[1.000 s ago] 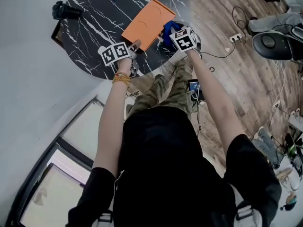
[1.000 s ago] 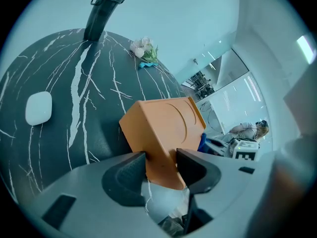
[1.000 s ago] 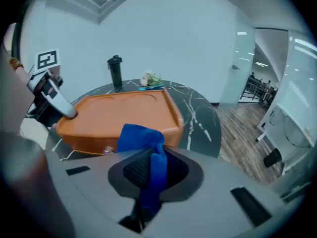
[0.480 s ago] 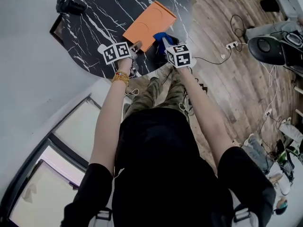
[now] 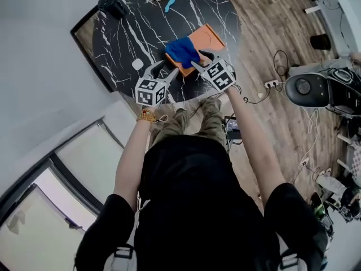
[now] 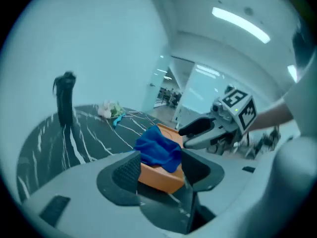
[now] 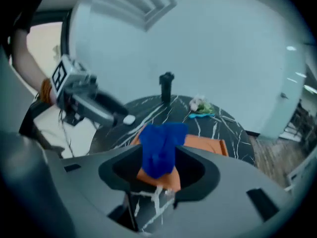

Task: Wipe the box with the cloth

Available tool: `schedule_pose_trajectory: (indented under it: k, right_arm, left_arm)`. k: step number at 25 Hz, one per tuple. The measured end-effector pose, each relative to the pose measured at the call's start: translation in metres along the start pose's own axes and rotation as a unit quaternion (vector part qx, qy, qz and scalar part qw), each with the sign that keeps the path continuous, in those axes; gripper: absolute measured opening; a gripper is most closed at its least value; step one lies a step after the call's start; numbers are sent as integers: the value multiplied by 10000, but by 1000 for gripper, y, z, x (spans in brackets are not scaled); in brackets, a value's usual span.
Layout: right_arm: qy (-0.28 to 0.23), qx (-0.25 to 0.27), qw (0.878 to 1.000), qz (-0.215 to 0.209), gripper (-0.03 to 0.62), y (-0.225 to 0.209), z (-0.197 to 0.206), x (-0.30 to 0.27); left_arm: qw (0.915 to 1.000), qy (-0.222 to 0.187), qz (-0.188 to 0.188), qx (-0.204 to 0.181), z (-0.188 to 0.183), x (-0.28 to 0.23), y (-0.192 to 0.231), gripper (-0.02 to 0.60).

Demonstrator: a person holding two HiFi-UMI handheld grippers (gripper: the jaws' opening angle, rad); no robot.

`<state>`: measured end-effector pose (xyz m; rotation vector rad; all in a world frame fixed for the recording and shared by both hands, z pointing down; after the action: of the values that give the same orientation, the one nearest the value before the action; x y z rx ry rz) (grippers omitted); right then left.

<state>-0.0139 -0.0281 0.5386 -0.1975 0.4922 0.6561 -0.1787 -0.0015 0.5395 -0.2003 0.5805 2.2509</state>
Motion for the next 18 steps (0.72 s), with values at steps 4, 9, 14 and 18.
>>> schedule_pose_trajectory:
  k: [4,9,14,18]
  right_arm:
    - [695,300,9970,-167,201,16,34,26]
    - [604,-430,9968,300,201,24,56,58]
    - [504,-482,9966,437,201,26,48,72]
    - [720,333,9966,232,201,50,31,28]
  left_arm:
    - [9543,745,805,-2780,-12,-34,-15,281]
    - [9191,1798,1127,-3319,-4,-111,-12,334]
    - [9116,2086,900,-3426,6,-143,-3,206]
    - [9357,1635,420,-3098,-3,-127,8,95]
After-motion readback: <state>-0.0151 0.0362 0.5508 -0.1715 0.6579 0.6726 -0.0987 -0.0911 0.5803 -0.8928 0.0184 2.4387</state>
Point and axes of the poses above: the fingertips, and each gripper's own axes: x backward along the fingers, y to its left, z out of its underside, the point moved 6 cm from there along x, backward along the fingers, and after that the axes turned 14 degrees about -y, right-handed, at the moved point
